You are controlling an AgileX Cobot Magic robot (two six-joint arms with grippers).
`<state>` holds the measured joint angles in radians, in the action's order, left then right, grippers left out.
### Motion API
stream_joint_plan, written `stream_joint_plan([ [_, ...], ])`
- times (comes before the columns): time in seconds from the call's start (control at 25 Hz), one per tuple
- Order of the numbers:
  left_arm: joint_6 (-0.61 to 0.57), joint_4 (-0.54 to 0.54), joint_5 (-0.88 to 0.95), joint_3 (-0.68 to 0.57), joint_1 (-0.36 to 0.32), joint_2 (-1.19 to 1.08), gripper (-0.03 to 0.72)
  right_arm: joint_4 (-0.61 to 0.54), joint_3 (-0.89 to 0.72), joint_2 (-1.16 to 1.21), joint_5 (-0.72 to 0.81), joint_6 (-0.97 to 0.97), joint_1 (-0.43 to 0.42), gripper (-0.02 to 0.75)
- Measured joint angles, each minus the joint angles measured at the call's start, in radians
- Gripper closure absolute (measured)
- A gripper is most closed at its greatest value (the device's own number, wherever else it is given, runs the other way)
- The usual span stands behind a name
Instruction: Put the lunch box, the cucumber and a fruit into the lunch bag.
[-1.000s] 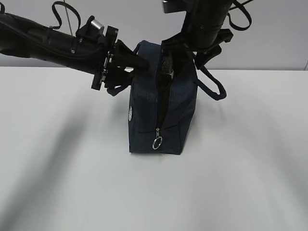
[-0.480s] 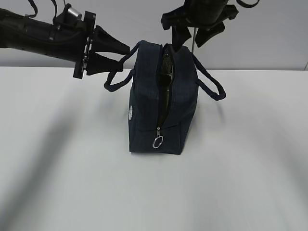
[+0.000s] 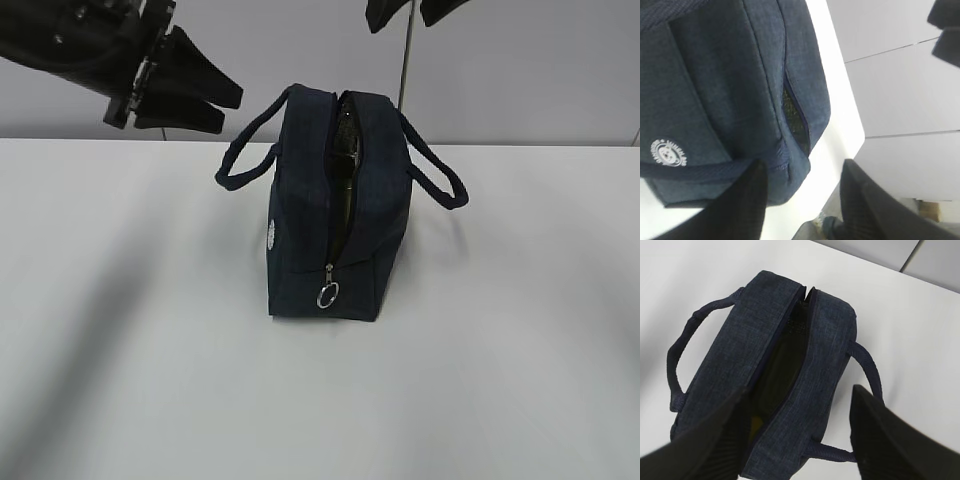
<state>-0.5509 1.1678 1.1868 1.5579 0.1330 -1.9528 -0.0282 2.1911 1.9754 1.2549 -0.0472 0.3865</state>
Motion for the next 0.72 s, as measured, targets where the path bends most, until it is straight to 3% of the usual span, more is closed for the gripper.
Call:
stream_joint_plan([
  [0.12, 0.032, -0.122, 0.004, 0.000, 0.000, 0.059, 0.402, -0.002, 0.000, -0.011, 0.002, 0.000, 0.000, 0.270],
  [0.44, 0.185, -0.525, 0.030, 0.000, 0.023, 0.220, 0.415, -0.008, -0.007, -0.081, 0.004, 0.000, 0.006, 0.270],
  [0.72, 0.249, -0.617, 0.040, 0.000, 0.026, 0.284, 0.434, -0.004, -0.158, -0.226, 0.004, 0.002, 0.012, 0.270],
])
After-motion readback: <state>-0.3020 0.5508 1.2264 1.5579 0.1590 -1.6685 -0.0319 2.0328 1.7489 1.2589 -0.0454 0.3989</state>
